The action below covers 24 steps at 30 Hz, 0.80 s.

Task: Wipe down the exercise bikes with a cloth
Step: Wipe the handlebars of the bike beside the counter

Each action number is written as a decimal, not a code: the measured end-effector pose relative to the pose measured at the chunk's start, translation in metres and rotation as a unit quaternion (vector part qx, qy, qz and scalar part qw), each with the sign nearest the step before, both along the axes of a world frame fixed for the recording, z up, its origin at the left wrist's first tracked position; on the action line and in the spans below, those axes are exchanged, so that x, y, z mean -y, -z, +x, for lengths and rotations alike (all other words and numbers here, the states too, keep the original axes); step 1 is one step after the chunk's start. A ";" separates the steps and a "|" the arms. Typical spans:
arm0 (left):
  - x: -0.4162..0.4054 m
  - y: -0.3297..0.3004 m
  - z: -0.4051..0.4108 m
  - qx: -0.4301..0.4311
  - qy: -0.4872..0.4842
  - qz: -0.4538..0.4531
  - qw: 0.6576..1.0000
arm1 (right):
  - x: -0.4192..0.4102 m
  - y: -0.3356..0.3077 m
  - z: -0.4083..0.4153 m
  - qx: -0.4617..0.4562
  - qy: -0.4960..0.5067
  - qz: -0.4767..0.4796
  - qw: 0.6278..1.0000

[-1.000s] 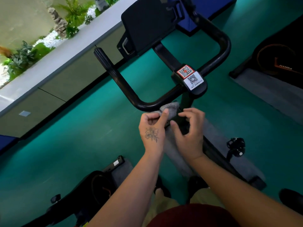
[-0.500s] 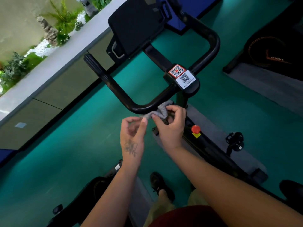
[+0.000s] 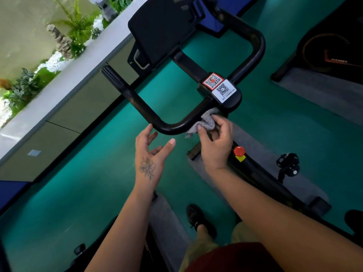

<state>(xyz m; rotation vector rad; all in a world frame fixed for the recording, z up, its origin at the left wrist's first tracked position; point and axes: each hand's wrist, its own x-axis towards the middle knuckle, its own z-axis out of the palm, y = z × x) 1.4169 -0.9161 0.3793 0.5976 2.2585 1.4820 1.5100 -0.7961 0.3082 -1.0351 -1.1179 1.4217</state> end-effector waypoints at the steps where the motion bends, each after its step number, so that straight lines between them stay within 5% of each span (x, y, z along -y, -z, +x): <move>1: 0.000 0.000 0.000 0.002 -0.001 0.003 1.000 | 0.006 0.002 -0.002 -0.004 -0.010 -0.006 1.000; 10: 0.001 0.000 -0.001 -0.001 -0.005 -0.006 1.000 | -0.016 -0.004 0.002 -0.025 0.035 -0.027 0.999; 24: 0.020 -0.017 0.023 0.015 0.012 0.058 0.998 | 0.021 -0.030 0.027 -0.045 -0.135 0.065 0.988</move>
